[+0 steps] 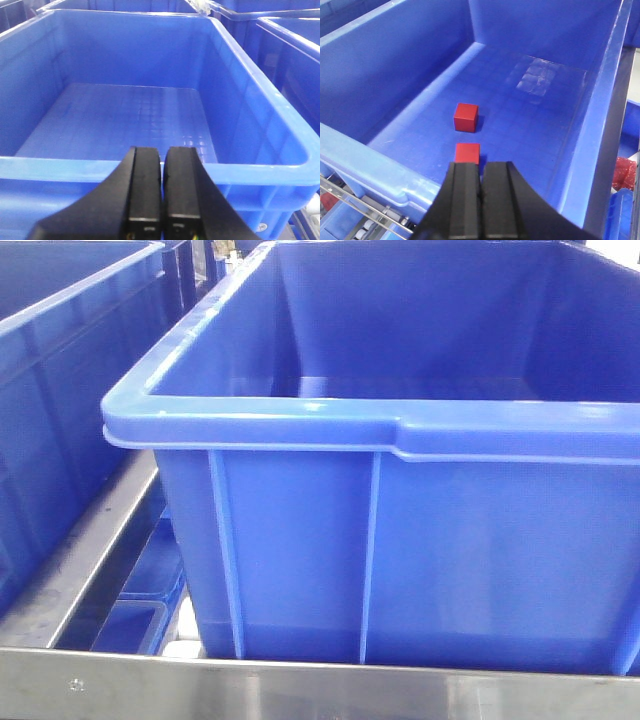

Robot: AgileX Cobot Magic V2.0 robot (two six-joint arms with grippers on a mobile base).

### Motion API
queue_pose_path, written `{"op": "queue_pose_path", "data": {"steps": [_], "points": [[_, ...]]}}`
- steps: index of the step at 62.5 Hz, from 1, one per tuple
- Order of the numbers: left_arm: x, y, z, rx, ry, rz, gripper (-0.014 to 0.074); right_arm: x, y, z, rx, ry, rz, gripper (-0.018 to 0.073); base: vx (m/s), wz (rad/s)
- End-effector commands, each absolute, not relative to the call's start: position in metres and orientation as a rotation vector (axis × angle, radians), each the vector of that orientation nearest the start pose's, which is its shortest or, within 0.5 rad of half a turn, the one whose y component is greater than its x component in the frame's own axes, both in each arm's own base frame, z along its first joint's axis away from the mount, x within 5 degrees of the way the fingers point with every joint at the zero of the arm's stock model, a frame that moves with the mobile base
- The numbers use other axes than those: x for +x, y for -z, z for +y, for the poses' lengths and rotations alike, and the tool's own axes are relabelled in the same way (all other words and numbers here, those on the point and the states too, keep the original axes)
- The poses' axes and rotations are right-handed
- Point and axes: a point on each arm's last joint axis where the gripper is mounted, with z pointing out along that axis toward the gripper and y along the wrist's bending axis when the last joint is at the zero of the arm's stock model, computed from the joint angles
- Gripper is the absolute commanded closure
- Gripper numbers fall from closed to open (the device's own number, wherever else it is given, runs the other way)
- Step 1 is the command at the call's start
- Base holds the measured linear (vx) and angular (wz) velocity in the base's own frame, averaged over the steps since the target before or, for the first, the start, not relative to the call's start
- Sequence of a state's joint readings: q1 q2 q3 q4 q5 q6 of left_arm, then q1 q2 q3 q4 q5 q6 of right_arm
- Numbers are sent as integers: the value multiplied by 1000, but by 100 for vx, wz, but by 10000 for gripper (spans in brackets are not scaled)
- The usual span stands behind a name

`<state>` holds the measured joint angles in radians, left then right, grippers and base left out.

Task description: Pick red cube and place on left shelf

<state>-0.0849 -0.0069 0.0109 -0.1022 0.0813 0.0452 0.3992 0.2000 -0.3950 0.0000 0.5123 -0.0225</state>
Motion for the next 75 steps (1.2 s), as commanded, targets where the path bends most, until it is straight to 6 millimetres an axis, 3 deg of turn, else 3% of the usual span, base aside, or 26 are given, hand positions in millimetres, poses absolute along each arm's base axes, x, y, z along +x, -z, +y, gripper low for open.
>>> {"op": "queue_pose_path", "data": {"steps": [1, 17, 29, 45, 62, 75], "points": [[56, -203, -5, 18, 126, 1494, 495, 51, -303, 21, -371, -257, 1661, 505, 0, 0], [56, -203, -5, 18, 126, 1494, 495, 52, -303, 19, -353, -219, 1659, 505, 0, 0], [56, -203, -5, 18, 126, 1494, 495, 58, -304, 7, -116, -68, 1542, 505, -1, -4], [56, -203, -5, 18, 126, 1494, 495, 52, -266, -6, 116, 49, 1345, 505, -1, -4], [56, -203, -5, 18, 126, 1494, 495, 52, -219, -7, 194, -11, 1374, 505, 0, 0], [56, -203, -5, 18, 126, 1494, 495, 52, -220, -7, 165, 19, 1377, 505, 1, 9]]}}
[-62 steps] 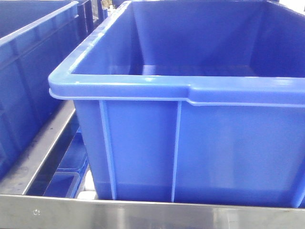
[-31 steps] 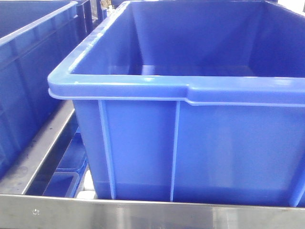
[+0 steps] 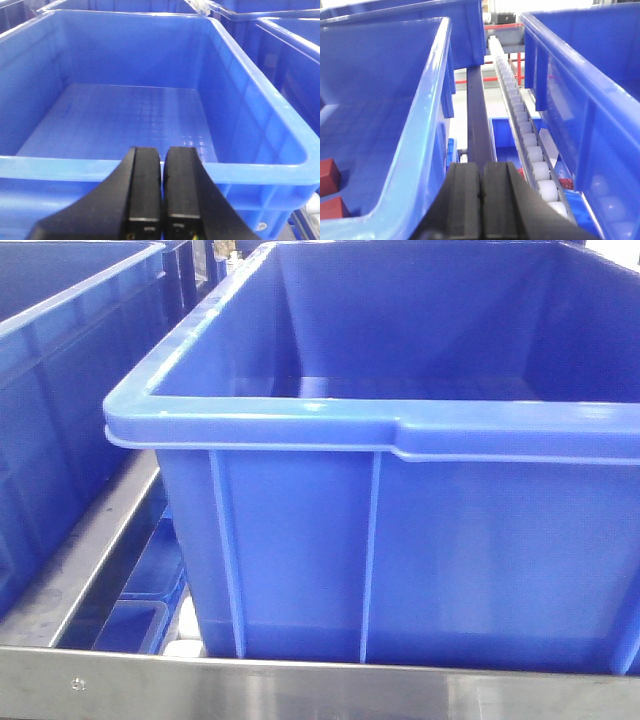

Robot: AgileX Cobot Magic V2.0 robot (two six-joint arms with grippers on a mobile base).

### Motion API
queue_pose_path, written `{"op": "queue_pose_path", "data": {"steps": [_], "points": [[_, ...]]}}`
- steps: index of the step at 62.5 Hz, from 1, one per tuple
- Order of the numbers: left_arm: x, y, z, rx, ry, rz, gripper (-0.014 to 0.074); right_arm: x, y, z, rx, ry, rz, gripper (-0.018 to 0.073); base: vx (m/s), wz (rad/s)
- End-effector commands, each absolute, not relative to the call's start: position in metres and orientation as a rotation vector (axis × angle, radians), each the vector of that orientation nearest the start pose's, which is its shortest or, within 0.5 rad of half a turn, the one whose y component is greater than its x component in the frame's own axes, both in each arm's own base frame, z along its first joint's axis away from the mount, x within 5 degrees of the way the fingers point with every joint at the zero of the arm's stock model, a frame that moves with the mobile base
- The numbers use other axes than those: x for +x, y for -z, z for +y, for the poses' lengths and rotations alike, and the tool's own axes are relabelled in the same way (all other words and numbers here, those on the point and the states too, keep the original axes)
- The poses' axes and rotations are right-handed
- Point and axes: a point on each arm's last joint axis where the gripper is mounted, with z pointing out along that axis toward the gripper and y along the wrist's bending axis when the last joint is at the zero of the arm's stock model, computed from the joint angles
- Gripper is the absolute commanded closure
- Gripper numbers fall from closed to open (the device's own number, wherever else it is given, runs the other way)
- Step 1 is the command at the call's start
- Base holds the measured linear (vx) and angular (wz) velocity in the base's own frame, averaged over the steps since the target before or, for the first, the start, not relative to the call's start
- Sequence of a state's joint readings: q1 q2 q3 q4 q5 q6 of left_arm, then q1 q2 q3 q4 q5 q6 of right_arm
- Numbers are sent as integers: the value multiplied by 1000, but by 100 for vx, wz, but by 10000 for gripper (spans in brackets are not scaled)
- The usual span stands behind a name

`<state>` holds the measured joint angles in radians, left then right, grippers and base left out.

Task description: Pick red cube and place on left shelf

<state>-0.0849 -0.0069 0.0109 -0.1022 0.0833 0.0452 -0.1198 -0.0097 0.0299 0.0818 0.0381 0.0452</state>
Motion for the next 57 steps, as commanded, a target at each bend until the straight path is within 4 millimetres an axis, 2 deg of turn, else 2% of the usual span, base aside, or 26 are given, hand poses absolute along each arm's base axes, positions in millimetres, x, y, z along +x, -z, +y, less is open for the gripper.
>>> {"op": "queue_pose_path", "data": {"steps": [1, 57], "points": [[56, -203, -5, 18, 126, 1494, 495, 52, -220, -7, 164, 19, 1376, 505, 0, 2], [56, -203, -5, 18, 126, 1494, 495, 52, -220, -7, 163, 19, 1368, 505, 0, 0]]}}
